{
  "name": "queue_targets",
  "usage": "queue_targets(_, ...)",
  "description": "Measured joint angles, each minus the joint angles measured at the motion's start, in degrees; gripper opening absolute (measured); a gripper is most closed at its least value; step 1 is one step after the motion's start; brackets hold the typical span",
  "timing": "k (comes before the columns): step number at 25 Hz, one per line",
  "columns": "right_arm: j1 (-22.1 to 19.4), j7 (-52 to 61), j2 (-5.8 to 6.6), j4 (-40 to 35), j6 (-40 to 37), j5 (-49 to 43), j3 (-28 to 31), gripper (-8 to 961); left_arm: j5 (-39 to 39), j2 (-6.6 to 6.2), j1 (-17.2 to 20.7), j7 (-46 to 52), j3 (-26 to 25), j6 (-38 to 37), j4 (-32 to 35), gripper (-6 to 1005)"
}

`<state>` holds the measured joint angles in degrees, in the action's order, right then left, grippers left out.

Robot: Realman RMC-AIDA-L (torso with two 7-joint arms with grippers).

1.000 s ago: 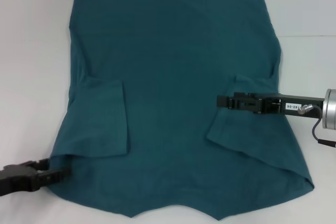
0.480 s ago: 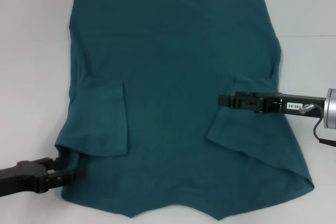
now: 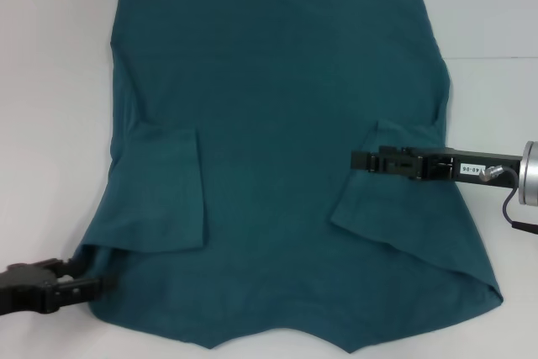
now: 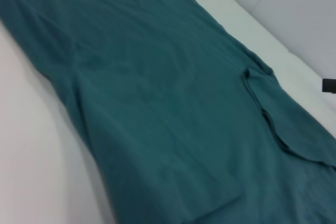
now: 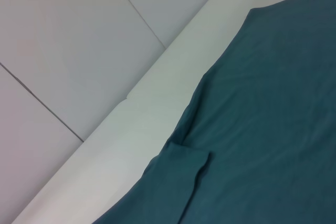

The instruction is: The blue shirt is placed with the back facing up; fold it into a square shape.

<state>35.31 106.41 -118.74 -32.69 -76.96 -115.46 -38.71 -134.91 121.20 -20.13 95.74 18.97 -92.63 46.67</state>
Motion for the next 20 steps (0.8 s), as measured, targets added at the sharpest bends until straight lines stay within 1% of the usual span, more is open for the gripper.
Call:
queue_targets(10,0.04,0.09,0.04,0.0,0.06,0.01,0.07,932,-0.09,0.11,2.46,3.17,-1.36,-0.98,5.75,828)
queue_targets(15,0.07,0.11,0.13,0.0,0.06,0.04,0.13,932,-0.65,0.25,3.29,4.85,-1.4,-2.03,6.84,828)
queue_targets(20,0.11,0.11,0.29,0.0,0.06,0.07,0.13,932,-3.01,0.26,2.97,6.03,-1.14,-2.62,6.83,827)
